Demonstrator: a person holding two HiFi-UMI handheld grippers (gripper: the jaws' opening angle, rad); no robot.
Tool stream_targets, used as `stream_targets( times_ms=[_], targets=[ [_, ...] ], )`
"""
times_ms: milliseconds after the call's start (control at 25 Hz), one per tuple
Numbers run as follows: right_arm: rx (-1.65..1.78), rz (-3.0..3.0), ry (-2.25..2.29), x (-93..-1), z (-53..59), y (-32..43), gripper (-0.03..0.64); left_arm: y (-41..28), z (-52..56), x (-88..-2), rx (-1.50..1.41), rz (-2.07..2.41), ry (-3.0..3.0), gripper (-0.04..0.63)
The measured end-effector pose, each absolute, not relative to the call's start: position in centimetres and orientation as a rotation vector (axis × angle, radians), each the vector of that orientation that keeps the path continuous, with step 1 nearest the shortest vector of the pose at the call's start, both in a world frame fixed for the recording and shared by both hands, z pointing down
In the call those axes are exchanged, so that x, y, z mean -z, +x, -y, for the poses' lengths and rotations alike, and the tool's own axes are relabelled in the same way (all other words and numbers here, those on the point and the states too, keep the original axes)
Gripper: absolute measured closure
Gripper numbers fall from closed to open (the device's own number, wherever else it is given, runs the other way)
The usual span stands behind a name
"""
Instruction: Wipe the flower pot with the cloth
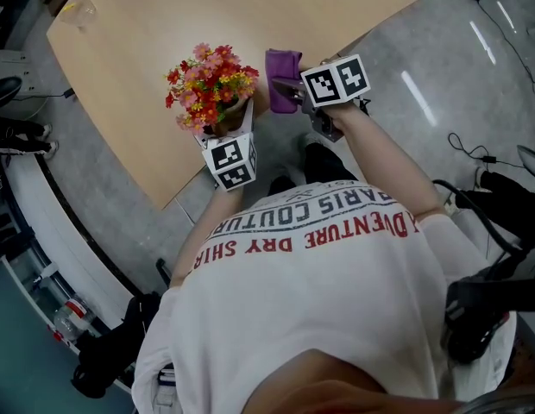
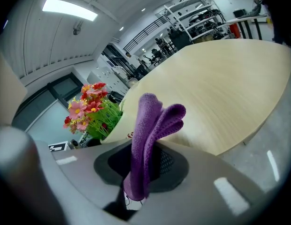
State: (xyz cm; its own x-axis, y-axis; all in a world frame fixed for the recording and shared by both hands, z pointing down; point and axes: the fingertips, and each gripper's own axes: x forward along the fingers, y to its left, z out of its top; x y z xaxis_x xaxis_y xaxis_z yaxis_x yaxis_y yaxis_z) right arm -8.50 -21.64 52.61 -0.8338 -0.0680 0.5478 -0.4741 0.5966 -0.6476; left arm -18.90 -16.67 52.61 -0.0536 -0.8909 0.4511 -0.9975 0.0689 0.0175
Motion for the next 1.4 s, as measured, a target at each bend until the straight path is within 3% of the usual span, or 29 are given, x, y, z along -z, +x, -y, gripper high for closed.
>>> stream_targets(
  times_ms=[800, 1400],
  targets=[
    [-1.136, 2.431, 0.295, -49.1, 21.7, -12.0, 0.56, -18.2, 16.5, -52.6, -0.65, 1.432, 2.369, 0.161],
    [-1.021, 2.267, 0.376, -53.7, 22.9, -12.5, 0.56, -18.5, 16.8, -52.7, -0.66, 1.343, 2.444, 0.161]
  ],
)
